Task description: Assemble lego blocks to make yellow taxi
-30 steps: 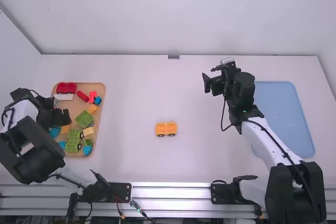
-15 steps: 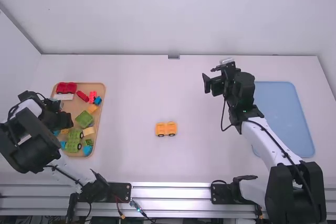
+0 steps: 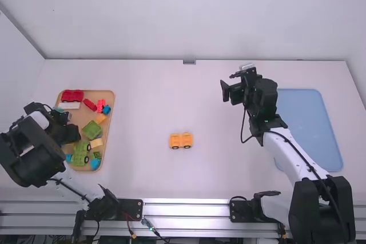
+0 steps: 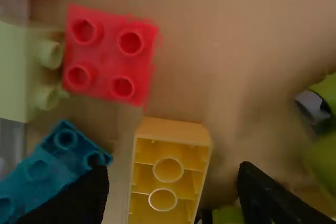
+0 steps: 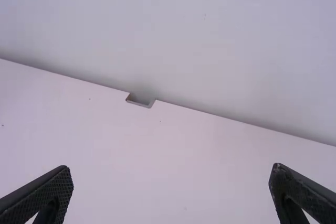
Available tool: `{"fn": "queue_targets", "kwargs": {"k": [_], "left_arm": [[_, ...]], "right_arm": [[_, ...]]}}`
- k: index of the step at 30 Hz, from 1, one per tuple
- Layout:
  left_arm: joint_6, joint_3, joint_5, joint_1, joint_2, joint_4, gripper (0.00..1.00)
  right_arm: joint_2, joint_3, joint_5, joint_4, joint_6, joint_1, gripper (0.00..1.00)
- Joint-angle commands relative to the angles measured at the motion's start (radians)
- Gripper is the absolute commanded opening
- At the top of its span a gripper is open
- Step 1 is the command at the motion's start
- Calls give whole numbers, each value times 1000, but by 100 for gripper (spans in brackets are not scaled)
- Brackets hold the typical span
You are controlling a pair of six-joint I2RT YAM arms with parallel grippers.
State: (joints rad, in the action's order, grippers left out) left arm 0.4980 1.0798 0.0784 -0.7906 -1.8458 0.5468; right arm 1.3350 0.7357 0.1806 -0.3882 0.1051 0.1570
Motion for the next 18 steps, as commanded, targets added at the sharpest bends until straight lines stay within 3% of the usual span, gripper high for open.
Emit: {"fn": "queue_targets", "kwargs": {"k": [1,18], "left_arm": [[4,-7,10,5,-8,-5,64],[-3,-63,8,5,-8,-95,57]], "right_arm": [[6,43,6,-1,-4,1,99],[6,43,6,-1,-30,1,99]]}}
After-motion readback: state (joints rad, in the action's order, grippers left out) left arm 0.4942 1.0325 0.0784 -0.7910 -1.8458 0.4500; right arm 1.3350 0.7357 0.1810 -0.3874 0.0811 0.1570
